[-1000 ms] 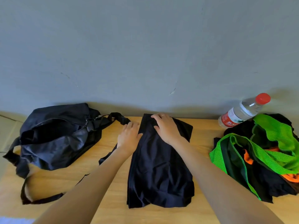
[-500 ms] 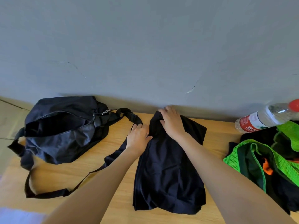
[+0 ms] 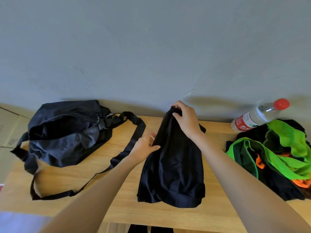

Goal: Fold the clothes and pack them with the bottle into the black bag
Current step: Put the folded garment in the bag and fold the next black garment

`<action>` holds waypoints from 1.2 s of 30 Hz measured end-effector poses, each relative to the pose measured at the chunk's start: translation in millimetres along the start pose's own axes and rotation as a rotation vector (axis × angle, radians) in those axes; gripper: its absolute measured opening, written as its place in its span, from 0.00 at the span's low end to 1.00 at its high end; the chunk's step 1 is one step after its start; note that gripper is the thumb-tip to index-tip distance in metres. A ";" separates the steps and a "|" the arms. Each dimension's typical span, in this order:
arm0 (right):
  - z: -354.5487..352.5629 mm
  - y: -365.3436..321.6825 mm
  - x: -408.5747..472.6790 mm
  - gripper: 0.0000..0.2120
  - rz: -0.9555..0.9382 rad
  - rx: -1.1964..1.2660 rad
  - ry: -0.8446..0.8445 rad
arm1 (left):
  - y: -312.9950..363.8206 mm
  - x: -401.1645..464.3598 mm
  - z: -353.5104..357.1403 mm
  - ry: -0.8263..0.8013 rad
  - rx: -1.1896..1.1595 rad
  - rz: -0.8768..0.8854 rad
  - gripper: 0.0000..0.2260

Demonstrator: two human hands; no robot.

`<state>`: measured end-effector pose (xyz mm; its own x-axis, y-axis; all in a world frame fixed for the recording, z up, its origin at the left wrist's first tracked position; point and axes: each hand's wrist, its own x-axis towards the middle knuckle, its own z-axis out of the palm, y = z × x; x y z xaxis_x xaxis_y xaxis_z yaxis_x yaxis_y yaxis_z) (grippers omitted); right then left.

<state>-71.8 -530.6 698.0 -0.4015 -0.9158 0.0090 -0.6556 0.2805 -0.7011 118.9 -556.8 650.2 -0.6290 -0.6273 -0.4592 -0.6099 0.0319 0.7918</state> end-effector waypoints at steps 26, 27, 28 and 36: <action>-103.8 27.0 -73.0 0.10 0.128 0.024 0.197 | -33.9 -85.2 15.6 0.093 0.225 -0.115 0.09; -105.9 28.1 -74.6 0.10 0.131 0.013 0.195 | -30.0 -83.0 8.8 0.111 0.193 -0.118 0.07; -108.7 28.4 -75.6 0.09 0.135 0.008 0.197 | -25.0 -79.9 1.1 0.130 0.175 -0.106 0.05; -157.0 11.3 -69.1 0.06 0.181 0.129 0.330 | 40.5 -58.3 -75.3 0.374 0.176 0.080 0.02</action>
<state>-151.8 -419.0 801.4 -0.7006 -0.7078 0.0910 -0.4786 0.3714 -0.7957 167.2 -577.5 739.3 -0.4786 -0.8560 -0.1955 -0.6599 0.2037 0.7232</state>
